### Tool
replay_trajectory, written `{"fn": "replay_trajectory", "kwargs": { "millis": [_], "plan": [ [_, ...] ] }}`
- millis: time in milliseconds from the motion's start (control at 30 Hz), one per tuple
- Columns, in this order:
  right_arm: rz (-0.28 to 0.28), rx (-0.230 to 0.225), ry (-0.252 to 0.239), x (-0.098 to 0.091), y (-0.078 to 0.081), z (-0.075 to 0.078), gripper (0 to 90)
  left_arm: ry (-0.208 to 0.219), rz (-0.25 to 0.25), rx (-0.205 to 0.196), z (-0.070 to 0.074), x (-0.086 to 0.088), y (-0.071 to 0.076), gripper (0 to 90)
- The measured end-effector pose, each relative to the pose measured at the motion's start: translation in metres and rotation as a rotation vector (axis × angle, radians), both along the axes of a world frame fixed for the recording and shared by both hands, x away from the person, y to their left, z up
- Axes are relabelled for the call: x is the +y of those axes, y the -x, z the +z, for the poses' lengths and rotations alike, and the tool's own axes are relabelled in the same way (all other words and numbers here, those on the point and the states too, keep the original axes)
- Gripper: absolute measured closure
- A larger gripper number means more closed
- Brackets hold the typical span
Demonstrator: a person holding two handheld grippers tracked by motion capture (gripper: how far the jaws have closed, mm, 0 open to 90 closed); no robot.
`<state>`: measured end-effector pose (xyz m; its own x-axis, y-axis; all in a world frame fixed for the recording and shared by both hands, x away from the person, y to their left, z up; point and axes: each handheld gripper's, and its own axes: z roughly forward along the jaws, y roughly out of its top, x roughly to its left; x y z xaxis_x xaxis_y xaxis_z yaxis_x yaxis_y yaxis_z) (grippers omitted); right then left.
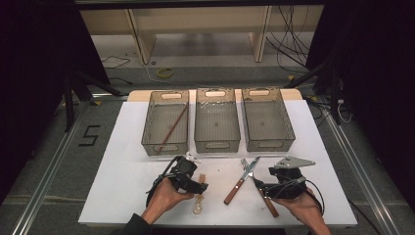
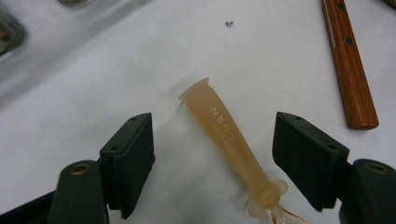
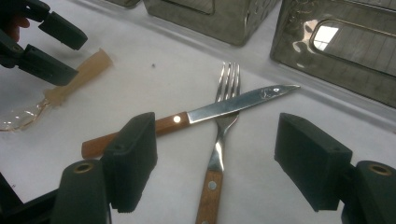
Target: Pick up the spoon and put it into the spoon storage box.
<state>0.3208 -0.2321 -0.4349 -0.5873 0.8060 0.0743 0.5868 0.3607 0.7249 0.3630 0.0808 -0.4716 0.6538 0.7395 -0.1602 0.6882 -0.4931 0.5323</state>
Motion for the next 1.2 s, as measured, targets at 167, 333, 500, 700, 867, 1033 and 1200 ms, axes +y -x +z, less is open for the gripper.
{"fn": "replay_trajectory", "kwargs": {
  "millis": [167,333,500,700,867,1033,1200],
  "plan": [
    [-0.001,0.003,-0.001,-0.001,-0.001,-0.001,30.6,-0.005,-0.015,0.008,-0.003,-0.003,0.000,33.6],
    [0.002,0.005,-0.001,0.000,-0.002,-0.001,30.8,-0.025,-0.040,0.017,-0.007,-0.008,0.002,37.6],
    [0.010,0.005,0.004,0.002,-0.001,-0.001,30.9,-0.071,-0.060,-0.034,-0.008,-0.012,0.007,43.1],
    [0.009,0.004,0.004,0.002,-0.001,-0.001,31.3,-0.106,-0.085,-0.072,-0.008,-0.016,0.008,51.7],
    [0.010,0.005,0.004,0.001,-0.001,-0.001,31.5,-0.093,-0.104,-0.079,-0.008,-0.015,0.008,61.8],
    [0.009,0.006,0.004,0.001,-0.001,0.000,31.7,-0.085,-0.123,-0.073,-0.008,-0.013,0.006,72.9],
    [0.009,0.006,0.004,0.001,-0.001,0.000,31.7,-0.079,-0.133,-0.073,-0.008,-0.012,0.006,74.3]
  ]
}}
